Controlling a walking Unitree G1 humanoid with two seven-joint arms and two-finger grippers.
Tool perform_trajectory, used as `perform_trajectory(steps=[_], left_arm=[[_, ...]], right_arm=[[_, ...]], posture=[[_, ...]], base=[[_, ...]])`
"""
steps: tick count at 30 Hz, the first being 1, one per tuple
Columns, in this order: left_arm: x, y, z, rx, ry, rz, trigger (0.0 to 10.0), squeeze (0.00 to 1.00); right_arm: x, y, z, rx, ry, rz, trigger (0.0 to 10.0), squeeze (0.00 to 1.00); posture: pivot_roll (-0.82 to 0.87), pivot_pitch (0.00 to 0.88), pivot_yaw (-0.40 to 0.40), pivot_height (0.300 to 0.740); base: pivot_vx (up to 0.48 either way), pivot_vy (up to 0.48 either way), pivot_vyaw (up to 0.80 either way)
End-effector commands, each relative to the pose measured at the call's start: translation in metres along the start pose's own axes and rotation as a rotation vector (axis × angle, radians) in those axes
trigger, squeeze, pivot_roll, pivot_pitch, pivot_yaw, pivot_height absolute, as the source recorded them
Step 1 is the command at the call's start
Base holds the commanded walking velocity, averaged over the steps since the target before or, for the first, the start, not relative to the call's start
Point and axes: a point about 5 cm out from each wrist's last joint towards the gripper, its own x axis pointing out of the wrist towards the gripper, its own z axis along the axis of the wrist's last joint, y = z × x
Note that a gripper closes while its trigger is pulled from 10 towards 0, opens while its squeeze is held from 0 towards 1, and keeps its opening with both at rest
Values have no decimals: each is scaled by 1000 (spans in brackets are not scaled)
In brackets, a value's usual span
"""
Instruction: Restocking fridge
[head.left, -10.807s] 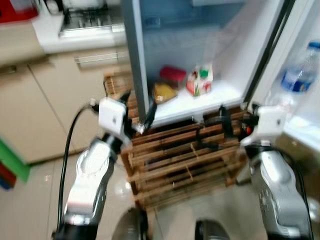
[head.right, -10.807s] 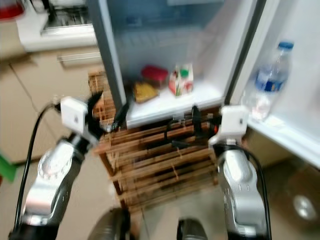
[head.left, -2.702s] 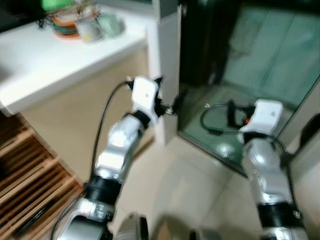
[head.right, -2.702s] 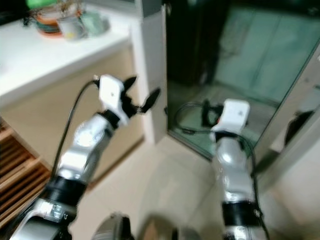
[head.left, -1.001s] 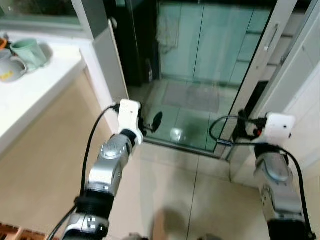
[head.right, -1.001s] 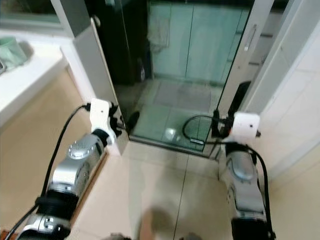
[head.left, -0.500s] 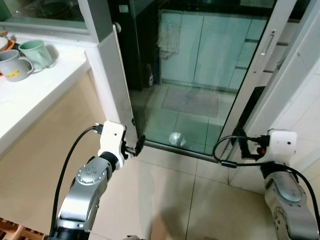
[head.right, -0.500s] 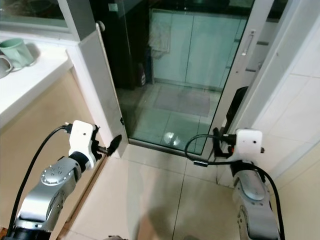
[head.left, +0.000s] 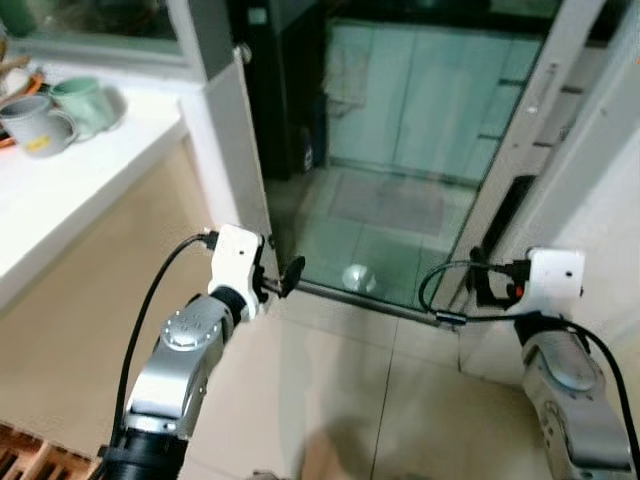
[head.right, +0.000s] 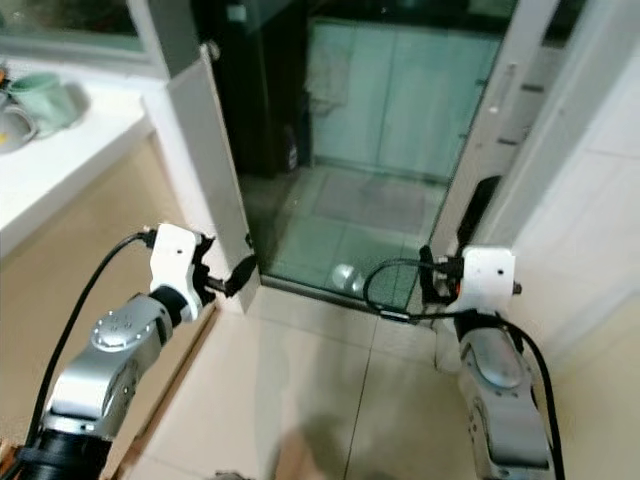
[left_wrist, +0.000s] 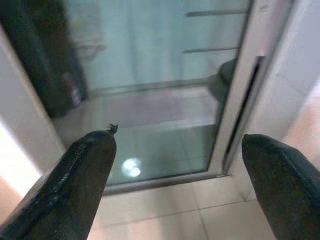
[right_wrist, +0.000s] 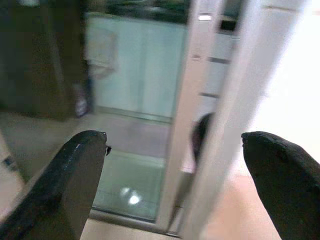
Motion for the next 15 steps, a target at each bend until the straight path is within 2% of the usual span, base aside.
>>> perform_trajectory(steps=[1, 10, 11, 12, 13, 14, 15], left_arm=[[-1, 6, -1, 3, 1, 22, 10000, 0], [4, 4, 0, 12, -6, 3, 10000, 0], [4, 7, -2, -43, 5, 25, 10000, 0], [4, 8, -3, -59, 8, 31, 10000, 0], [2, 13, -7, -160, 37, 82, 10000, 0], [-6, 18, -17, -181, 83, 137, 10000, 0], [-6, 18, -17, -181, 83, 137, 10000, 0]], right_arm=[[-1, 7, 2, 8, -9, 16, 10000, 0], [0, 7, 2, 22, -23, 8, 10000, 0], [-1, 11, 2, 47, -32, 31, 10000, 0], [-1, 13, 2, 53, -35, 38, 10000, 0], [-3, 15, 2, 49, -39, 60, 10000, 0], [-9, 15, 1, 48, -32, 72, 10000, 0], [-9, 15, 1, 48, -32, 72, 10000, 0]], posture=[[-183, 0, 70, 740], [-183, 0, 90, 740], [-182, 0, 97, 740], [-182, 0, 97, 740], [-182, 0, 101, 740], [-182, 0, 104, 740], [-182, 0, 104, 740]], base=[[0, 240, 0], [0, 0, 0], [0, 0, 0], [0, 0, 0], [0, 0, 0], [0, 0, 0], [0, 0, 0]])
